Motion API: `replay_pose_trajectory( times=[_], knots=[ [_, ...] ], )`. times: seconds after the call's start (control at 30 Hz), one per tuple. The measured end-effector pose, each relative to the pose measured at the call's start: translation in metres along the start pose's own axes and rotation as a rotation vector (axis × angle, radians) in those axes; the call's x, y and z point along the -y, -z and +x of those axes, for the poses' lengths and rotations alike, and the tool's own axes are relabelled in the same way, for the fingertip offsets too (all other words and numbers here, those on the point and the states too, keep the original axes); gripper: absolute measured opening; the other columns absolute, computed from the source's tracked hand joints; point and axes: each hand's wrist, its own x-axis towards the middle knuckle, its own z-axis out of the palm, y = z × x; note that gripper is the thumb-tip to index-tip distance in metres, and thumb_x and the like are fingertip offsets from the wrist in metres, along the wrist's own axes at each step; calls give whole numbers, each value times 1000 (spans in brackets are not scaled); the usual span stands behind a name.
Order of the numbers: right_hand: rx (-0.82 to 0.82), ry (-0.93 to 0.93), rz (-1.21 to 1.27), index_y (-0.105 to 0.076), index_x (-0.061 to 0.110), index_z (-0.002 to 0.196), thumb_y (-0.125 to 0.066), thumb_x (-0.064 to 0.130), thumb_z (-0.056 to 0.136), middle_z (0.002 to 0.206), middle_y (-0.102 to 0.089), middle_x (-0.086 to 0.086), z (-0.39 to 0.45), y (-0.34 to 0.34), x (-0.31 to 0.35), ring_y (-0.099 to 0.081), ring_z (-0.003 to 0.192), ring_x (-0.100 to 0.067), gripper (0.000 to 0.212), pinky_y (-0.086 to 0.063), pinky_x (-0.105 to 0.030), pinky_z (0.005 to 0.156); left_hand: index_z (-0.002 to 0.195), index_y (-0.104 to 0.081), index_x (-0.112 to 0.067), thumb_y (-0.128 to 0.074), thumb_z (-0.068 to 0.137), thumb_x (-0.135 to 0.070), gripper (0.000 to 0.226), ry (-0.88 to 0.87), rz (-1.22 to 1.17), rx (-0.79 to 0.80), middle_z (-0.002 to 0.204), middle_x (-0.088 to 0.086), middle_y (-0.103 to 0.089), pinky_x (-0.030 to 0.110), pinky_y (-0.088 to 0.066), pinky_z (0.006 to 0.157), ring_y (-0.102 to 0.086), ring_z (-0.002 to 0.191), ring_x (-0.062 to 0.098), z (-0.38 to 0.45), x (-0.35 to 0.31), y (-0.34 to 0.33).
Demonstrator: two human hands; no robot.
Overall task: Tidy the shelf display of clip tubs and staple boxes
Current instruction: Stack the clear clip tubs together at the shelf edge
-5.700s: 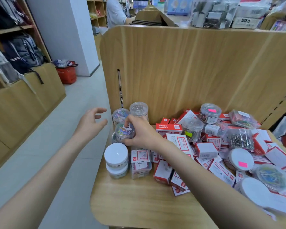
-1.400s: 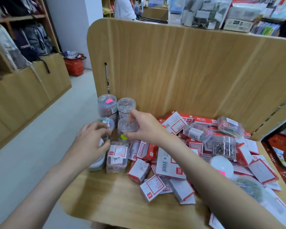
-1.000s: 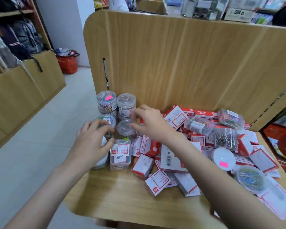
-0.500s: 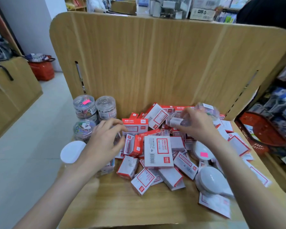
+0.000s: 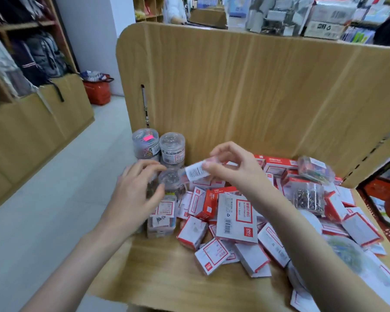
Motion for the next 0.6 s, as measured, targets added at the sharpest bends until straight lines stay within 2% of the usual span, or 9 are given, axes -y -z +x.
replay_pose_trajectory(
  times=[0.1,0.2,0.3,0.37,0.43,0.47,0.6],
  knots=[
    [-11,-122,118,-55,3,90,-72,13,77,76,-64,-13,13,-24,-6,-62,56,-17,24,-54,-27,59,105,-63,-12,-40,75,-39,47,85,46,-13,108,3,-57,20,-29,87,-51,101,23,-13,17,11],
    [32,-134,92,-54,6,90,-73,13,76,79,-64,-10,20,-40,-7,-63,62,-21,24,-53,-36,70,107,-62,-13,-40,75,-41,48,132,40,5,107,3,-55,13,-24,85,-47,101,19,-23,24,20],
    [112,5,-173,-52,15,90,-77,16,71,84,-59,-2,19,-48,-14,-58,66,-14,32,-48,-29,65,107,-62,-13,-41,77,-41,46,118,32,24,108,0,-53,12,-24,86,-43,101,13,-30,26,21],
    [171,107,-420,-48,21,90,-78,23,67,91,-56,-2,11,-52,-27,-56,75,-15,38,-45,-27,68,105,-63,-13,-40,77,-39,45,118,34,29,108,1,-55,14,-25,87,-45,100,15,-35,30,19],
    [217,180,-583,-46,23,91,-77,27,67,96,-50,-2,-2,-55,-44,-48,84,-10,39,-39,-16,72,103,-64,-12,-40,79,-38,43,127,15,30,107,0,-55,13,-25,87,-47,99,16,-39,31,16],
    [233,196,-614,-45,23,92,-76,27,68,98,-48,-1,-9,-56,-49,-45,86,-8,39,-35,-12,72,103,-64,-12,-39,80,-38,43,131,-1,29,106,-3,-54,12,-25,86,-47,100,14,-41,31,15],
    [171,199,-608,-46,22,97,-74,28,71,101,-46,3,-17,-55,-52,-44,87,-6,39,-33,-15,71,105,-63,-13,-38,80,-40,44,131,-35,39,106,-6,-51,12,-25,84,-48,100,17,-41,32,14]
  ],
)
